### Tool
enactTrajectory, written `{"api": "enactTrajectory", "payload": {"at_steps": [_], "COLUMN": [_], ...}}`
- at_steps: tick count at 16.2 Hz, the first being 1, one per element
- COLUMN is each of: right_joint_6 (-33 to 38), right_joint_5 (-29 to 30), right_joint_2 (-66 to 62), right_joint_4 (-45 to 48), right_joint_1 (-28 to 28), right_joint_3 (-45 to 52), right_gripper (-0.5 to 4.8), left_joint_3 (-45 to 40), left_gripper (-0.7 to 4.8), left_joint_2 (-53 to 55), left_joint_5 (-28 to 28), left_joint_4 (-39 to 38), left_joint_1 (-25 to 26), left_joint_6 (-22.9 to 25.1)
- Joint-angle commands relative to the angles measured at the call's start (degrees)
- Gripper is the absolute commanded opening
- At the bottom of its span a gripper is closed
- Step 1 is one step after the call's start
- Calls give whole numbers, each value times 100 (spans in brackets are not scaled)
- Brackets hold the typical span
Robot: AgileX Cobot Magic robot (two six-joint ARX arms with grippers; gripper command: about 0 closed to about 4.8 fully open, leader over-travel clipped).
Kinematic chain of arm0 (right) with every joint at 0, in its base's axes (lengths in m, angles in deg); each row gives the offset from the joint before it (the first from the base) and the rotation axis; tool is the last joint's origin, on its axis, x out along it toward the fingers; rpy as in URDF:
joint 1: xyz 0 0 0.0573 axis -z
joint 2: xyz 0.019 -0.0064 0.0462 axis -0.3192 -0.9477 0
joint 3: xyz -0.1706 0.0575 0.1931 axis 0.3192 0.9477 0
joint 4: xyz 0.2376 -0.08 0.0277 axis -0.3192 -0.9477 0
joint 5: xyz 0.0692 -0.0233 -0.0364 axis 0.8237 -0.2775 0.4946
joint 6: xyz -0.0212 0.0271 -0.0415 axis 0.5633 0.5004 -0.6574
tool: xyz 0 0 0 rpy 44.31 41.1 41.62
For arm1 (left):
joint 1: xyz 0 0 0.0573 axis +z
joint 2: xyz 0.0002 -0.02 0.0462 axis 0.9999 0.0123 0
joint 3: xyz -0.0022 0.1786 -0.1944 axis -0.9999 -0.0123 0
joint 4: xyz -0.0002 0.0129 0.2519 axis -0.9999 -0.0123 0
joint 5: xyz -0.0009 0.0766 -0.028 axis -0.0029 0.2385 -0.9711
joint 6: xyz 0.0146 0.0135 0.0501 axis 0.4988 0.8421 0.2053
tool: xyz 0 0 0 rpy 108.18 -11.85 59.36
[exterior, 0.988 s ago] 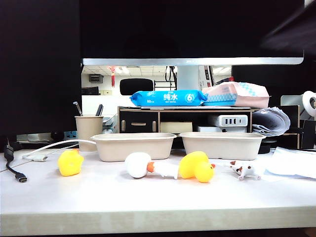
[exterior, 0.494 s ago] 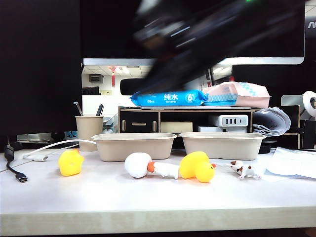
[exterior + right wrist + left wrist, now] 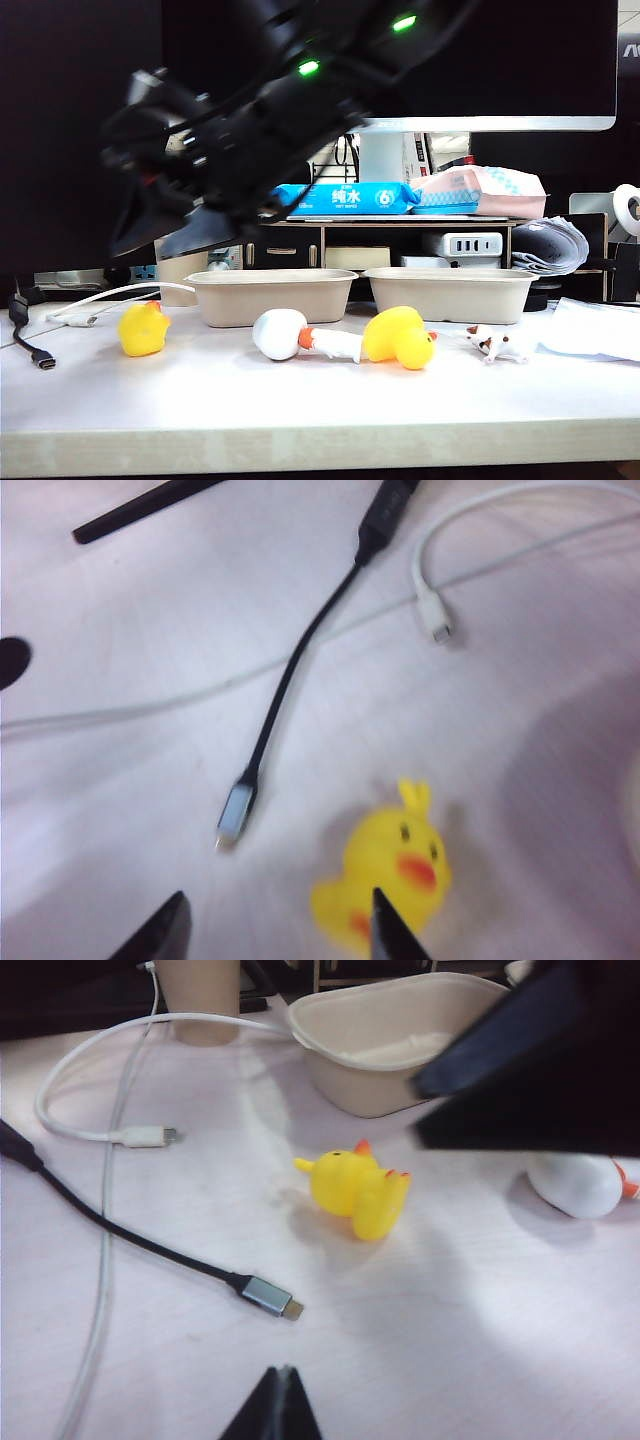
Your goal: Put the dolls with similar colors into the same paper box, while dolls with different colors go into separate paper boxes.
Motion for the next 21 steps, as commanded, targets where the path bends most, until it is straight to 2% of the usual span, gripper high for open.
{"api": "enactTrajectory", "payload": {"at_steps": [1, 2, 7, 17, 21], "right_joint_6": [-13, -13, -4, 120, 142], "right_joint_5": [-564, -750, -1213, -1213, -1316], "right_joint_2": [-299, -396, -752, -1224, -1338], "right_joint_4": [-35, -94, -96, 413, 413], "right_joint_1": [-151, -168, -238, -352, -361], "right_joint_3": [-306, -393, -479, -503, -533], "right_gripper": [251, 279, 284, 280, 187], "left_joint_3": [9, 9, 9, 9, 9], "left_gripper": [-5, -5, -5, -5, -5], "left_joint_2": [0, 0, -24, -26, -26], "left_joint_5": [-17, -17, -17, -17, -17], "left_joint_4": [46, 46, 46, 46, 48], "left_joint_1": [4, 4, 4, 4, 4], "left_joint_6": [22, 22, 22, 22, 22]}}
